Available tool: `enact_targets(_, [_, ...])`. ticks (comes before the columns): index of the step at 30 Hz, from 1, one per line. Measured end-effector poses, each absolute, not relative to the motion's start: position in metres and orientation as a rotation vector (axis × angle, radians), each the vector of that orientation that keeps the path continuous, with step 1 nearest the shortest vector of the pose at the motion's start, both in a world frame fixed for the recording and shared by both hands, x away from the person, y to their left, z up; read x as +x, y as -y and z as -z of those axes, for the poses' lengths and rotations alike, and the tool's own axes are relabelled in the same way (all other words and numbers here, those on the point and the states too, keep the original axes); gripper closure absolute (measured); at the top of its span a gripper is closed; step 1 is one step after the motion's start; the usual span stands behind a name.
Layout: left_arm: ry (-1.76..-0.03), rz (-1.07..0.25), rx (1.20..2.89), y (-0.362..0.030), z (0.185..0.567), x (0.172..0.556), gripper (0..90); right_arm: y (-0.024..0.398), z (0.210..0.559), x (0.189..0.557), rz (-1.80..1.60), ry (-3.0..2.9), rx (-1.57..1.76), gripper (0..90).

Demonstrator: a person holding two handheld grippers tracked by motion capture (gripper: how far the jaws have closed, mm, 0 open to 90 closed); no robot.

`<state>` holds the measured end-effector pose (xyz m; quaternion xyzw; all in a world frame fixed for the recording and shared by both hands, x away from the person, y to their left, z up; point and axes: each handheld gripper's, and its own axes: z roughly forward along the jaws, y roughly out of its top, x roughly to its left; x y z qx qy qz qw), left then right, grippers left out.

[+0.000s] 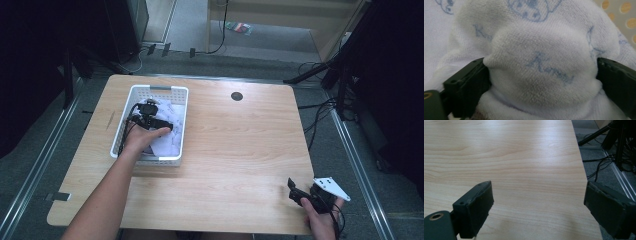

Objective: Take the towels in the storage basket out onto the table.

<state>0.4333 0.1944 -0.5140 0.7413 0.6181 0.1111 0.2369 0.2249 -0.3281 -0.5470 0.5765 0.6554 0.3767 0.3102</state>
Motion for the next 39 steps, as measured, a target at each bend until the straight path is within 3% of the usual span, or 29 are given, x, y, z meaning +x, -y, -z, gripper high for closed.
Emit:
enact_targets(2, [-1.671,-0.314,2.050,-0.194,0.513,0.432,11.3,0.328,0.547,0.225,-0.993,-1.731,1.525,8.8])
enact_targets(5, [-1.674,-0.297,2.051,-0.194,0.511,0.431,16.8,0.328,0.547,0.225,-0.992,-1.731,1.526,8.8])
enact_targets(6, [-1.672,-0.279,2.051,-0.195,0.508,0.430,33.1,0.328,0.547,0.225,-0.992,-1.731,1.523,8.9])
enact_targets(8, [-1.681,-0.273,2.043,-0.195,0.507,0.429,37.4,0.328,0.547,0.225,-0.992,-1.730,1.526,8.9])
enact_targets(10, [-1.692,-0.269,2.027,-0.197,0.506,0.429,49.2,0.328,0.547,0.225,-0.993,-1.728,1.526,8.9])
enact_targets(13, [-1.694,-0.277,2.023,-0.197,0.504,0.428,56.2,0.328,0.547,0.225,-0.994,-1.729,1.526,8.9])
enact_targets(20, [-1.693,-0.319,2.051,-0.192,0.497,0.428,62.3,0.329,0.547,0.225,-0.994,-1.729,1.525,8.9])
enact_targets(39, [-1.597,-0.397,1.937,-0.198,0.431,0.412,62.3,0.328,0.547,0.225,-0.991,-1.728,1.526,8.9])
